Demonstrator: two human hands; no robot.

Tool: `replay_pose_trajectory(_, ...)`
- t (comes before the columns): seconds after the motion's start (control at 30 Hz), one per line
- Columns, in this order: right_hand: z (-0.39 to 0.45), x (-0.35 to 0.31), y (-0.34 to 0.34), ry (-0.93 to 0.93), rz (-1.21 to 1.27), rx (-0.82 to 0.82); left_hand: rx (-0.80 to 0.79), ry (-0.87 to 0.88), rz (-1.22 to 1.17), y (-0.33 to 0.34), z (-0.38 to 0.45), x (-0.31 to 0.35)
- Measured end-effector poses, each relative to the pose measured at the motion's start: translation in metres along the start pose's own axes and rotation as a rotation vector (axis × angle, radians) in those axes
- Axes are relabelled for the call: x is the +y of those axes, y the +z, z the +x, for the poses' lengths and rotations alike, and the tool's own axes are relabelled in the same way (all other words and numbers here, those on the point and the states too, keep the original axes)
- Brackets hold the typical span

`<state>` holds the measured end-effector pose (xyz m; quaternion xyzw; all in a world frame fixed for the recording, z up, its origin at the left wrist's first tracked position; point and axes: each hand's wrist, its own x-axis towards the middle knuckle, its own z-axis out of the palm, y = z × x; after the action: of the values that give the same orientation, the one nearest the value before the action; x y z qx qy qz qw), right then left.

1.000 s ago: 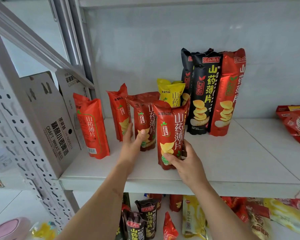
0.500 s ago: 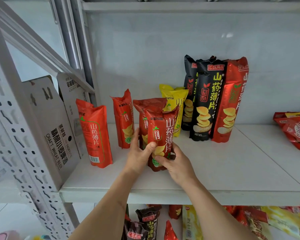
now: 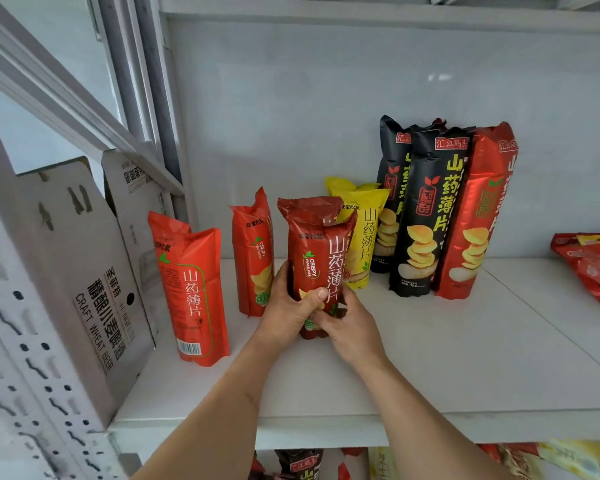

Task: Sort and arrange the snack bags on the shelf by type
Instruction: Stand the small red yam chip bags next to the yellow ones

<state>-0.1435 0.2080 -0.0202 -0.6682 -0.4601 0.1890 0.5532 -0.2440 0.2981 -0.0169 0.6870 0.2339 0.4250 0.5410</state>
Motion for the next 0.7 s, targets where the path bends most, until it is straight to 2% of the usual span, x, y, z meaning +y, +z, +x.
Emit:
replay_pose_trajectory(0.23,0.026,0.021,-0.012,-0.005,0.015,-0.155,0.000,-0.042,0.009,0.001,0.022,-0.014)
replay_pose_trajectory(0.5,0.054,0.042,-0.014,-0.037,0.007,-0.083,0.088,-0.078,0.042,0.006,0.041,-0.020)
replay_pose_trajectory(0.7,0.066,0.043,-0.009,-0.031,-0.023,-0.119,0.162,-0.099,0.071,0.008,0.048,-0.027)
